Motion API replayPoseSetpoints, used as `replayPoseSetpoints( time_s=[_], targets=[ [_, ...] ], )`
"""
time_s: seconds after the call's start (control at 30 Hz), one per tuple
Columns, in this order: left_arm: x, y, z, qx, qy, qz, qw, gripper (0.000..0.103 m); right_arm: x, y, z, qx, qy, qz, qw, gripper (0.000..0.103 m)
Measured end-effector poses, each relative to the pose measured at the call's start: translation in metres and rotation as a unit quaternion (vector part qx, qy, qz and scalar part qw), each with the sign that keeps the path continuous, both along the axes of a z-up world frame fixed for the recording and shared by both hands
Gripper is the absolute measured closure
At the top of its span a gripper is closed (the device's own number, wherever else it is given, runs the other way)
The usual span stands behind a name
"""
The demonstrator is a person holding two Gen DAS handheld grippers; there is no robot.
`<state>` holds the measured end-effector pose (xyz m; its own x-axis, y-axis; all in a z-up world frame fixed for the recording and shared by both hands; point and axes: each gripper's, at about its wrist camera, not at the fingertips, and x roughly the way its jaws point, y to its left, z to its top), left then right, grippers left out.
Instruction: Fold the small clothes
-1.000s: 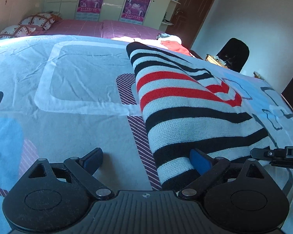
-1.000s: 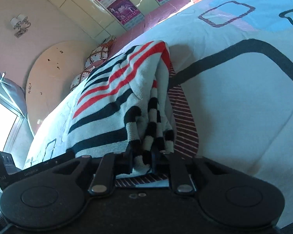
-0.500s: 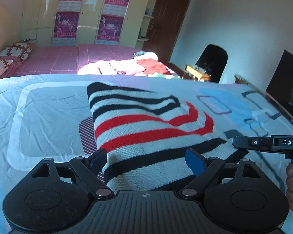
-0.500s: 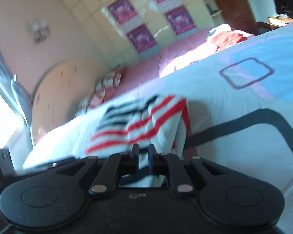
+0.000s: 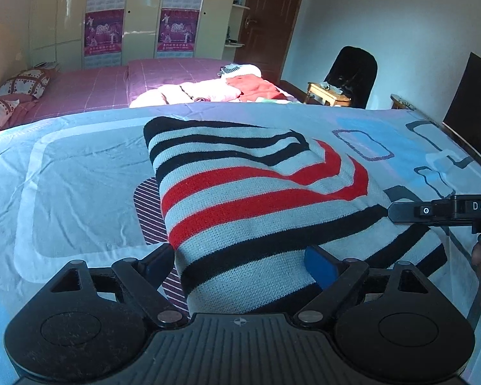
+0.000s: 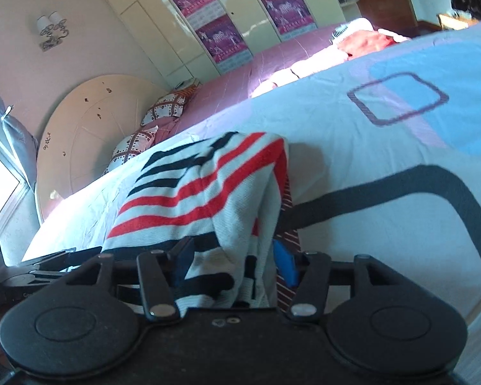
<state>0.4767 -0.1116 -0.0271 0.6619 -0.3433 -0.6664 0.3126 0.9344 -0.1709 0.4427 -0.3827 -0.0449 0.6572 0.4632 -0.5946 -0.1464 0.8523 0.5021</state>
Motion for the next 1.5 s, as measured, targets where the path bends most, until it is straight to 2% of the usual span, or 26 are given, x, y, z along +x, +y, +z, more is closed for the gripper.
replayPoseSetpoints(
  time_s=[0.13, 0.27, 0.4, 0.5, 0.53, 0.57, 0.67, 0.7, 0.77, 0.83, 0.87, 0.9, 0.97, 1.07, 1.13, 1.17, 1.2, 1.23, 1.3, 1.33, 1.37, 1.4, 1.47, 1.5],
  targets=[
    [0.000, -0.001, -0.001, -0.002, 0.002, 0.002, 1.0000, 0.014, 0.002, -0.008, -0.010, 0.025, 0.019, -0.005, 0.999, 0.050],
    [0.001, 0.000, 0.001, -0.005, -0.001, 0.004, 1.0000, 0.014, -0.001, -0.008, -0.002, 0.038, -0.005, 0.006, 0.999, 0.050],
    [0.003, 0.020, 0.002, -0.072, 0.014, 0.030, 0.9968, 0.014, 0.008, -0.010, -0.008, 0.056, 0.008, 0.006, 0.998, 0.046],
    [0.008, 0.037, -0.006, -0.109, 0.034, 0.044, 0.9925, 0.014, 0.017, -0.014, -0.022, 0.058, 0.052, -0.003, 0.997, 0.043],
    [0.012, 0.044, -0.010, -0.137, 0.047, 0.045, 0.9885, 0.014, 0.017, -0.018, -0.025, 0.072, 0.056, -0.003, 0.996, 0.043],
    [0.018, 0.053, -0.017, -0.178, 0.067, 0.045, 0.9807, 0.014, 0.016, -0.023, -0.026, 0.096, 0.059, -0.002, 0.994, 0.043],
    [0.030, 0.072, -0.041, -0.278, 0.134, 0.038, 0.9504, 0.014, 0.016, -0.039, -0.032, 0.163, 0.075, 0.004, 0.984, 0.040],
    [0.033, 0.073, -0.049, -0.290, 0.156, 0.038, 0.9435, 0.014, 0.018, -0.042, -0.036, 0.178, 0.084, 0.008, 0.980, 0.038],
    [0.035, 0.076, -0.059, -0.313, 0.163, 0.029, 0.9352, 0.014, 0.023, -0.044, -0.043, 0.190, 0.103, 0.019, 0.976, 0.039],
    [0.037, 0.077, -0.062, -0.328, 0.171, 0.030, 0.9288, 0.014, 0.028, -0.043, -0.045, 0.190, 0.099, 0.033, 0.976, 0.042],
    [0.037, 0.077, -0.063, -0.331, 0.173, 0.027, 0.9272, 0.014, 0.030, -0.042, -0.047, 0.188, 0.098, 0.036, 0.977, 0.046],
    [0.038, 0.075, -0.063, -0.329, 0.173, 0.022, 0.9280, 0.014, 0.032, -0.042, -0.047, 0.185, 0.094, 0.037, 0.978, 0.053],
    [0.039, 0.069, -0.062, -0.317, 0.170, 0.014, 0.9331, 0.014, 0.035, -0.041, -0.043, 0.169, 0.075, 0.027, 0.982, 0.058],
    [0.038, 0.064, -0.061, -0.313, 0.164, 0.020, 0.9352, 0.014, 0.040, -0.046, -0.030, 0.143, 0.030, -0.005, 0.989, 0.055],
    [0.038, 0.061, -0.060, -0.312, 0.156, 0.022, 0.9370, 0.014, 0.053, -0.041, -0.024, 0.134, 0.017, 0.009, 0.991, 0.055],
    [0.037, 0.062, -0.059, -0.313, 0.153, 0.026, 0.9371, 0.014, 0.062, -0.036, -0.023, 0.127, 0.024, 0.021, 0.991, 0.060],
    [0.036, 0.061, -0.059, -0.313, 0.150, 0.030, 0.9375, 0.014, 0.070, -0.029, -0.022, 0.109, 0.026, 0.027, 0.993, 0.084],
    [0.035, 0.059, -0.058, -0.310, 0.146, 0.035, 0.9389, 0.014, 0.072, -0.023, -0.018, 0.089, 0.007, 0.029, 0.996, 0.094],
    [0.030, 0.054, -0.055, -0.294, 0.137, 0.035, 0.9454, 0.014, 0.063, -0.011, 0.000, 0.048, -0.075, 0.048, 0.995, 0.094],
    [0.029, 0.051, -0.054, -0.284, 0.132, 0.032, 0.9490, 0.014, 0.059, -0.003, 0.005, 0.016, -0.099, 0.058, 0.993, 0.094],
    [0.028, 0.048, -0.053, -0.280, 0.130, 0.031, 0.9508, 0.014, 0.062, 0.003, 0.002, -0.016, -0.097, 0.061, 0.993, 0.093],
    [0.029, 0.048, -0.053, -0.282, 0.131, 0.033, 0.9499, 0.014, 0.069, 0.008, -0.007, -0.044, -0.071, 0.063, 0.995, 0.092],
    [0.029, 0.050, -0.054, -0.290, 0.135, 0.038, 0.9467, 0.014, 0.072, 0.001, -0.015, -0.022, -0.059, 0.060, 0.996, 0.086],
    [0.029, 0.051, -0.053, -0.290, 0.136, 0.039, 0.9466, 0.014, 0.072, -0.004, -0.014, -0.008, -0.052, 0.057, 0.997, 0.075]
  ],
)
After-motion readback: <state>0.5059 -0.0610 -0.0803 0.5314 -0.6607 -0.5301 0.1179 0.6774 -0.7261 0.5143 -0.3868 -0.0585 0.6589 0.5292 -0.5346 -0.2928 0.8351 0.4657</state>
